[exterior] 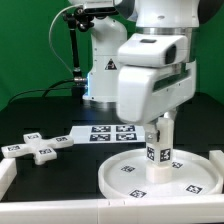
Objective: Assemble round table
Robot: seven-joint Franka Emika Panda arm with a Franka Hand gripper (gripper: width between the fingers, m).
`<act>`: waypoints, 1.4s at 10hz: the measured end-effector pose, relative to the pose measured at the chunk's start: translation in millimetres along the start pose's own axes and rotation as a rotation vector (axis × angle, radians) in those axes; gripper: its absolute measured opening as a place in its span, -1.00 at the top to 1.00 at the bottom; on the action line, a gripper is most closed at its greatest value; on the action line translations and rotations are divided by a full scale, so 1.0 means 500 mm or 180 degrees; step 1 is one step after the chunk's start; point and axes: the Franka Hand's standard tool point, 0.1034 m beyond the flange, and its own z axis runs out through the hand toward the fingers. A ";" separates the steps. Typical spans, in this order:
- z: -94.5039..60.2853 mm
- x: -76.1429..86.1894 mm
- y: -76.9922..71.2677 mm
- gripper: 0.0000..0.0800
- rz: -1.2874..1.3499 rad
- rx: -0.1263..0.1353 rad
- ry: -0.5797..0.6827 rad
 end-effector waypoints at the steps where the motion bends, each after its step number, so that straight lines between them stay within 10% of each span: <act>1: 0.002 -0.002 -0.002 -0.04 0.0400 0.0035 0.0060; 14: 0.011 -0.003 -0.002 -0.04 0.4873 0.0387 0.0213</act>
Offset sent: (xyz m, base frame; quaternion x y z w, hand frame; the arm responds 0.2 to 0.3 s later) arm 0.0000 0.0000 0.0000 0.0000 0.0000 0.1296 0.9916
